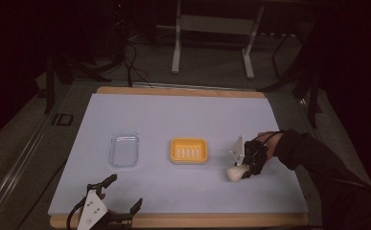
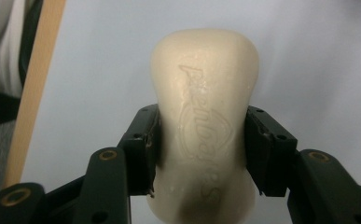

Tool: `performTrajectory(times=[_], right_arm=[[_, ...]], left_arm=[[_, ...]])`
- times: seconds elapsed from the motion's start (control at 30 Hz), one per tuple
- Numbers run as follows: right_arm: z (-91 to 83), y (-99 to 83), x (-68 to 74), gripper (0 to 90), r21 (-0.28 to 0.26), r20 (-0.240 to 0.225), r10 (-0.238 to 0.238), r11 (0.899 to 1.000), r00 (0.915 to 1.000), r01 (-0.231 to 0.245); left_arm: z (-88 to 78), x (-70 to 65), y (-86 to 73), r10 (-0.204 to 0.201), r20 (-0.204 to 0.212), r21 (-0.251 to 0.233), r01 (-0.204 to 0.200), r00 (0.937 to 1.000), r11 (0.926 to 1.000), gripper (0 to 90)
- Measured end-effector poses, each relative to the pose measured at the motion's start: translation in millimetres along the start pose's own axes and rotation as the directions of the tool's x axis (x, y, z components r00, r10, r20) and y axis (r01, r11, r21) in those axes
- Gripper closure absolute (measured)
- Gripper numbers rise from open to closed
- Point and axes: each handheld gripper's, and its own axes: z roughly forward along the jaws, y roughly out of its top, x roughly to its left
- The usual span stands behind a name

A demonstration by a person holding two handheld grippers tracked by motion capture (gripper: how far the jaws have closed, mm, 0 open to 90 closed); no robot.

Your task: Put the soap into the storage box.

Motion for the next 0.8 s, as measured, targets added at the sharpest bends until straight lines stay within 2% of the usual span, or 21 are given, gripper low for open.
performTrajectory(times=[0.1, 0.3, 0.33, 0.43, 0.6, 0.67, 0.8], right_arm=[[-5.8, 1.7, 0.3, 49.4, -0.014, 0.008, 0.027, 1.000, 0.9996, -0.027], [-16.0, 4.4, 2.1, 49.4, -0.026, 0.035, 0.046, 0.999, 0.9983, -0.045], [-17.4, 4.3, 3.2, 49.5, -0.026, 0.036, 0.061, 0.998, 0.9975, -0.060], [-21.2, 2.8, 6.2, 49.5, -0.050, 0.049, 0.070, 0.996, 0.9963, -0.068], [-27.4, -2.9, 8.2, 49.5, -0.101, 0.062, 0.123, 0.988, 0.9904, -0.116], [-30.1, -4.2, 7.5, 49.5, -0.106, 0.065, 0.151, 0.984, 0.9865, -0.143], [-36.1, -3.3, 7.8, 49.5, -0.107, 0.072, 0.168, 0.981, 0.9832, -0.160]], left_arm=[[1.8, 0.0, 0.5, 0.000, 0.008, 0.000, 0.000, 1.0000, 1.0000, 1.7], [8.0, -0.7, 2.7, 0.000, 0.033, -0.007, 0.001, 0.9994, 1.0000, 1.7], [9.3, -0.5, 3.0, -0.003, 0.040, -0.010, 0.003, 0.9992, 0.9999, 1.7], [12.8, 0.7, 4.1, -0.006, 0.053, -0.015, 0.007, 0.9986, 0.9999, 1.7], [17.4, 2.7, 5.5, -0.021, 0.058, -0.023, 0.022, 0.9981, 0.9995, 1.7], [19.7, 3.6, 5.7, -0.017, 0.067, -0.018, 0.019, 0.9976, 0.9997, 1.7], [24.2, 3.0, 5.4, -0.014, 0.083, -0.006, 0.014, 0.9964, 0.9999, 1.7]])
